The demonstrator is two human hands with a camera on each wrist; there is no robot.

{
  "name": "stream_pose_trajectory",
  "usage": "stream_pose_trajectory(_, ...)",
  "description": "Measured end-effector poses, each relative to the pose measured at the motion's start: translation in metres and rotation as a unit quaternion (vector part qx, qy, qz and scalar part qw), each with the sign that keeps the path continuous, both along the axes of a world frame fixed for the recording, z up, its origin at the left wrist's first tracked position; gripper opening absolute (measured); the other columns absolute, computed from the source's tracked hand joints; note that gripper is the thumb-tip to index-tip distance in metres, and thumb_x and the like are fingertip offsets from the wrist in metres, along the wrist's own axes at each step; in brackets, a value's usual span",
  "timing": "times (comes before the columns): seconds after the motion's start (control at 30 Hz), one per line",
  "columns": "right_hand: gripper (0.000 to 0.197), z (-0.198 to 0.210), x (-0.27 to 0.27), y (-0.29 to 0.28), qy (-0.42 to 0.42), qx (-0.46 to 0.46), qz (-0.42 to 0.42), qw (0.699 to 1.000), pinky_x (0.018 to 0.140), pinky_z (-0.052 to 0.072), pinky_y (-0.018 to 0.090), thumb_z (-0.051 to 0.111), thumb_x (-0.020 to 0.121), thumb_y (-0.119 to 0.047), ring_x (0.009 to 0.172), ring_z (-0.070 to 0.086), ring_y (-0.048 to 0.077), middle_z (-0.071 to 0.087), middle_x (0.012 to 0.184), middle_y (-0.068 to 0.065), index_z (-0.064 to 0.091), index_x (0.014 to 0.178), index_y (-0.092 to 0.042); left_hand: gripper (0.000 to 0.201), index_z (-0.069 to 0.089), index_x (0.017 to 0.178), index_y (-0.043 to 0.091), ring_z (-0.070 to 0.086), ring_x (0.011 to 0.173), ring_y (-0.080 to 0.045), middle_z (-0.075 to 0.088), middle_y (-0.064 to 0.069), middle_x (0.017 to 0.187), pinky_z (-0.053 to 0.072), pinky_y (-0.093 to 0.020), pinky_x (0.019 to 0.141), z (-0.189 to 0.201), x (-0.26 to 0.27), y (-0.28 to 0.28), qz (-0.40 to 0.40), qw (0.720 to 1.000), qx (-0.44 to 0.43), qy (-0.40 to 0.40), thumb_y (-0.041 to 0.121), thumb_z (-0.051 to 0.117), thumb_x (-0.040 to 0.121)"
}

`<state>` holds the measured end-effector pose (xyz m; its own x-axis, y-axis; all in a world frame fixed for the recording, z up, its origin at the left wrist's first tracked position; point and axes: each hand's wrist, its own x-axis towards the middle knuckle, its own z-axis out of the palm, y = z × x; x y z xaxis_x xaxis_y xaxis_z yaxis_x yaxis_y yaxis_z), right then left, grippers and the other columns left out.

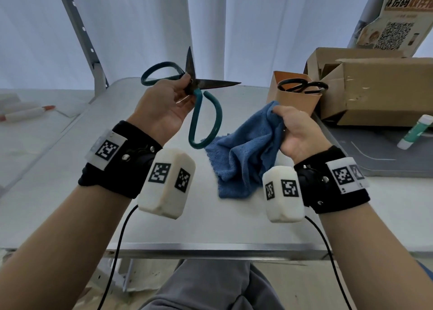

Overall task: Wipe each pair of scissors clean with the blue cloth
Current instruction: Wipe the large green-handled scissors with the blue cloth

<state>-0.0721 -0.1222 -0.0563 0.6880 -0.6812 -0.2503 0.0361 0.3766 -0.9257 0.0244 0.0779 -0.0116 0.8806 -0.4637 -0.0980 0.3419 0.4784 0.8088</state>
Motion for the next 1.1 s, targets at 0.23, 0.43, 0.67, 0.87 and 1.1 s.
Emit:
stream_pose_trajectory(0.23,0.056,0.0,0.012,-0.003,0.044,-0.199,-0.102,0.974,0.075,0.059,0.036,0.073,0.067,-0.015,0.109,0.059,0.029,0.049,0.129,0.015,0.042,0.114,-0.01,0.006,0.063,0.098,0.005,0.064,0.072,-0.016,0.065,-0.012,0.098,0.059,-0.022,0.07,-0.004,0.004,0.007,-0.002,1.0,0.01,0.012,0.007,0.058,0.098)
stream_pose_trajectory(0.43,0.019,0.03,0.024,0.016,0.084,-0.417,-0.012,0.905,0.074,0.047,0.023,0.063,0.091,-0.019,0.096,0.054,0.014,0.056,0.121,0.006,0.058,0.108,-0.012,0.015,0.062,0.112,0.005,0.066,0.065,-0.015,0.066,-0.011,0.097,0.057,-0.022,0.071,-0.007,0.007,0.014,0.013,1.0,0.013,0.013,0.009,0.059,0.098)
stream_pose_trajectory(0.67,0.027,0.008,0.066,0.054,0.255,-0.475,0.36,0.761,0.062,0.048,0.023,0.062,0.093,-0.007,0.088,0.056,0.018,0.066,0.099,0.003,0.069,0.119,-0.01,0.006,0.064,0.1,0.007,0.066,0.063,-0.015,0.068,-0.009,0.089,0.057,-0.024,0.068,-0.008,0.007,0.026,0.028,0.999,0.039,0.005,0.01,0.06,0.097)
stream_pose_trajectory(0.87,0.021,-0.004,0.074,0.051,0.291,-0.51,0.384,0.713,0.054,0.044,0.021,0.075,0.085,-0.011,0.068,0.054,0.014,0.065,0.085,0.003,0.07,0.106,-0.011,0.007,0.066,0.094,0.013,0.064,0.06,-0.011,0.069,-0.001,0.076,0.056,-0.023,0.061,-0.012,0.006,0.031,0.028,0.993,0.106,-0.042,0.015,0.06,0.097)
stream_pose_trajectory(1.1,0.007,0.015,0.067,0.035,0.046,-0.438,0.105,0.891,0.068,0.047,0.015,0.076,0.085,-0.021,0.075,0.061,0.004,0.068,0.082,-0.005,0.069,0.088,-0.018,0.037,0.05,0.13,0.009,0.07,0.074,-0.015,0.073,-0.003,0.087,0.057,-0.029,0.066,-0.01,0.004,0.026,0.041,0.986,0.133,-0.088,0.014,0.063,0.096)
